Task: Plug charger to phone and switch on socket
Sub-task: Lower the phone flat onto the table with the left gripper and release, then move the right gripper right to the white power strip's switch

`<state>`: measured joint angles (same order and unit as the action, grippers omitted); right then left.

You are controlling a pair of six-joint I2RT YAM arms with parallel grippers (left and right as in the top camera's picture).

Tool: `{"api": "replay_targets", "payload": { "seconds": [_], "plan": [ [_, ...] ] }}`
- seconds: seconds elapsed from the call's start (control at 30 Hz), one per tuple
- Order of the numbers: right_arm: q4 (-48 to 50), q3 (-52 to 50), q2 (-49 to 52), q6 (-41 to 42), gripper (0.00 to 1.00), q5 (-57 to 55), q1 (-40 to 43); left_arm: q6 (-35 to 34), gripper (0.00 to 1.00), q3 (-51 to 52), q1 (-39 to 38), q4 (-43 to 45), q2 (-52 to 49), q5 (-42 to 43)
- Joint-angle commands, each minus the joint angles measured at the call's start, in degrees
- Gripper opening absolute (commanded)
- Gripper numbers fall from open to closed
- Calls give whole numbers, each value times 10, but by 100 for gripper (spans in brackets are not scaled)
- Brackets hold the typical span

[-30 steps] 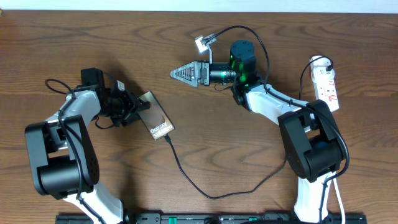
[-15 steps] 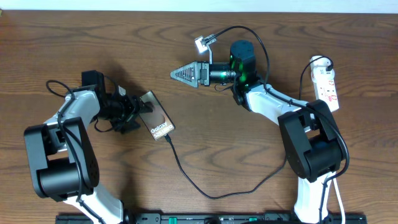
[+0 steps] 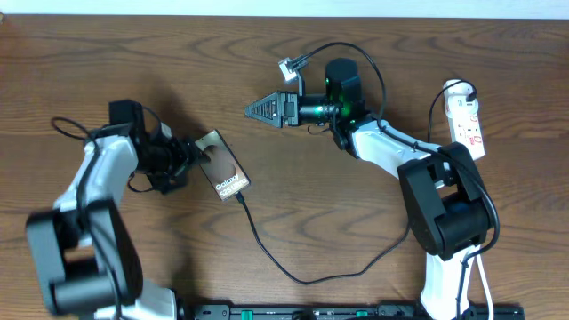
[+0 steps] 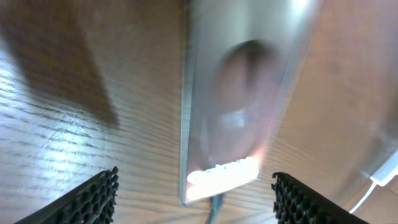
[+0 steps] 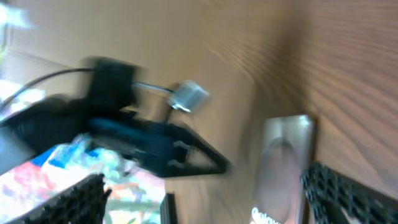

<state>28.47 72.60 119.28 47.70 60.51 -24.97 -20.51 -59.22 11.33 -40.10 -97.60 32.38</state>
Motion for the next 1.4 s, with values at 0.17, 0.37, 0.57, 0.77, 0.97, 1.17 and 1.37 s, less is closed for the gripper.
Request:
{"api": "replay_targets", "payload": {
  "seconds": [0.17, 0.37, 0.57, 0.77, 0.97, 1.17, 1.37],
  "plan": [
    [-103, 10, -8, -32, 93, -79, 22, 51, 100, 1, -1, 1, 209, -16],
    [-284, 29, -30, -83, 93, -168, 53, 51, 99, 1, -1, 1, 273, -16],
    [-456, 46, -115, -166, 94, -306, 73, 51, 99, 1, -1, 2, 275, -23],
    [-562, 47, -240, -224, 99, -413, 75, 50, 99, 1, -1, 0, 263, -48],
    [-669, 47, -365, -209, 99, -668, 103, 51, 99, 1, -1, 3, 261, -48],
    [-686, 51, -399, -261, 99, -612, 255, 50, 99, 1, -1, 18, 261, -48],
    [-705, 84, -337, -325, 99, -296, 490, 50, 99, 1, -1, 33, 261, -48]
  ]
}}
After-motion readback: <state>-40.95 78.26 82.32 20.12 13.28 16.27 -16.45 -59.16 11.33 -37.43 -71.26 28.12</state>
